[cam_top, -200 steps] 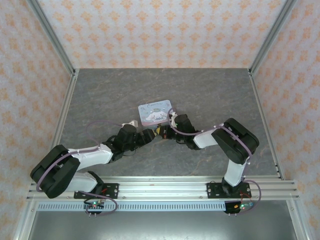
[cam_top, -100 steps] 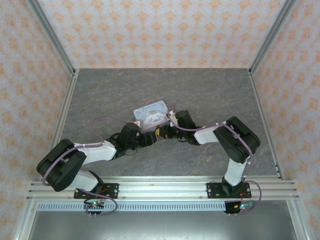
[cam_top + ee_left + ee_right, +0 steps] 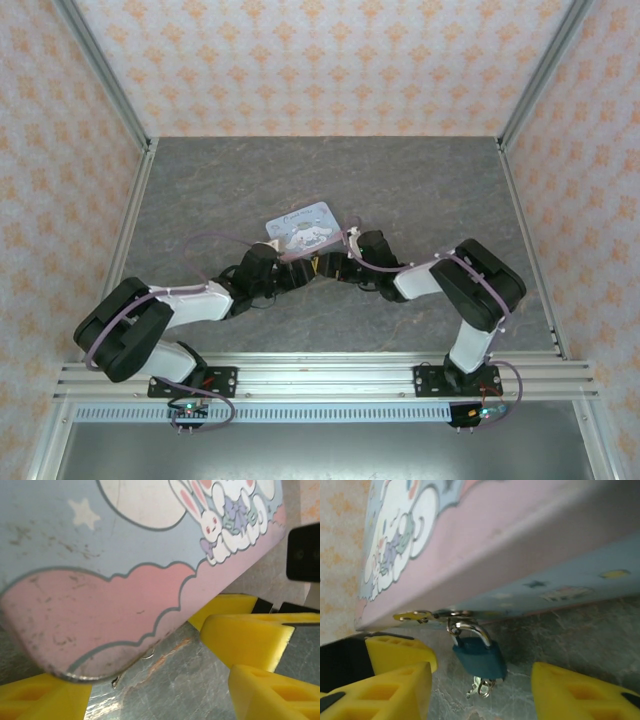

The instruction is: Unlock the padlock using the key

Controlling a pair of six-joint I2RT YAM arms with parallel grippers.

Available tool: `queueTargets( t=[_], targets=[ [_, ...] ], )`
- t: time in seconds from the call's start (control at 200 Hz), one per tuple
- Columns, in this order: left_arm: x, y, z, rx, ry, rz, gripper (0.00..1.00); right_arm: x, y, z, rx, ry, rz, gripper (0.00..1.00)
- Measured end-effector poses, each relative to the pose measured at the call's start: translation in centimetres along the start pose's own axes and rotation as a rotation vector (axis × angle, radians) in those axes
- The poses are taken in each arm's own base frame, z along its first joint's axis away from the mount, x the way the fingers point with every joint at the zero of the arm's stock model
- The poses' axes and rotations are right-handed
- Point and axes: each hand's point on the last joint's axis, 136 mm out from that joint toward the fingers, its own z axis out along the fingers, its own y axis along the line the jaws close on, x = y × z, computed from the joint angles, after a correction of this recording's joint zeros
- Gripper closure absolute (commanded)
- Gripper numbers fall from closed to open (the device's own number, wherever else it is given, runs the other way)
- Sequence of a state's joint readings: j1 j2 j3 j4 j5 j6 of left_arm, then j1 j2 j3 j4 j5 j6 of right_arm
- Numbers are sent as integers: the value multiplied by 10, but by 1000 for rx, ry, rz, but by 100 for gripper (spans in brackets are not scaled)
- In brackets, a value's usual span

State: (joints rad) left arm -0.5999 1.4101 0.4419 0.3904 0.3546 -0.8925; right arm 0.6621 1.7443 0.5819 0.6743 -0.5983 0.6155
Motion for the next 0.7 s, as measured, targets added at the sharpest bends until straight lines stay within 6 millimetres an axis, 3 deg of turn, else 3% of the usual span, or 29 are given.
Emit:
queueTargets(
  t=[0.325, 0.696],
  targets=[
    [-11, -2, -5, 0, -58, -48, 26, 2, 0, -7, 90, -141, 50, 35],
    [-25, 0, -8, -7, -116, -83, 25, -5, 8, 11, 103, -210, 43, 34]
  ],
)
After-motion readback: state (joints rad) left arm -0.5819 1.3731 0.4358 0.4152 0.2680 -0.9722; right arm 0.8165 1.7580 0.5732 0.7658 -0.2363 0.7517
